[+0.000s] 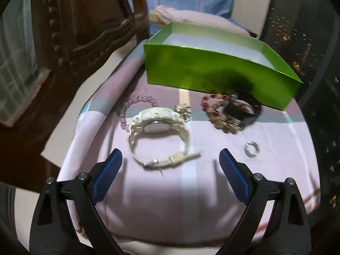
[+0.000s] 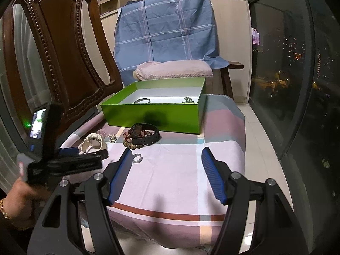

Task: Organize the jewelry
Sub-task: 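Grasp the white watch with the left gripper and lift it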

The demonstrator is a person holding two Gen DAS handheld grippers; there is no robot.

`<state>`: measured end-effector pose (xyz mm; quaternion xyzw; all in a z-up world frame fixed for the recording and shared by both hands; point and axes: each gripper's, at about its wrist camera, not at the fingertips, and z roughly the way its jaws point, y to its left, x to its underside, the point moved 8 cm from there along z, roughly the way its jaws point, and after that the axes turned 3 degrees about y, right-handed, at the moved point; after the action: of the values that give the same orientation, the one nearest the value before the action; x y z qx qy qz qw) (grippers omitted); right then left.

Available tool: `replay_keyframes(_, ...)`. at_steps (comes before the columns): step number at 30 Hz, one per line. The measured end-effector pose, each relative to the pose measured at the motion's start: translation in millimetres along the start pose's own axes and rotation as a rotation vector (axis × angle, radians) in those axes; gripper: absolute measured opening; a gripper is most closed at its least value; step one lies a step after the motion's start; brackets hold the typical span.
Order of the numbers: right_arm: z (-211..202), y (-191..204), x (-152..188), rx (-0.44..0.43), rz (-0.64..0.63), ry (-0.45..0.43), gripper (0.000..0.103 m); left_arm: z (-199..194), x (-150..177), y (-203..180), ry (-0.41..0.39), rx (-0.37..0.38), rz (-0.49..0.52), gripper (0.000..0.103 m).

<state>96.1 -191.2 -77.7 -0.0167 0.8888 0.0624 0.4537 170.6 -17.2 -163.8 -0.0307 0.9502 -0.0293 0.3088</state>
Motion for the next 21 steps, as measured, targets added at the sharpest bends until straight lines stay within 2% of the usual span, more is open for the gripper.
replay_keyframes(6,4,5,5,0.001,-0.018,0.018,0.066,21,-13,9,0.005,-0.035,-0.049,0.082)
replay_keyframes(9,6,6,8,0.004,-0.028,0.028,0.066,21,-15,7,-0.006,-0.036,-0.036,0.068)
replay_keyframes(10,7,6,9,0.005,-0.030,0.032,0.066,20,-16,5,-0.007,-0.025,-0.027,0.063)
replay_keyframes(15,13,8,13,0.010,-0.039,0.051,0.066,5,-11,1,0.003,0.051,-0.027,0.061)
replay_keyframes(17,14,11,14,0.009,-0.044,0.055,0.066,-19,-12,1,-0.043,0.075,-0.002,0.061)
replay_keyframes(21,23,21,18,0.009,-0.072,0.075,0.066,-95,-23,4,-0.212,0.158,0.056,0.061)
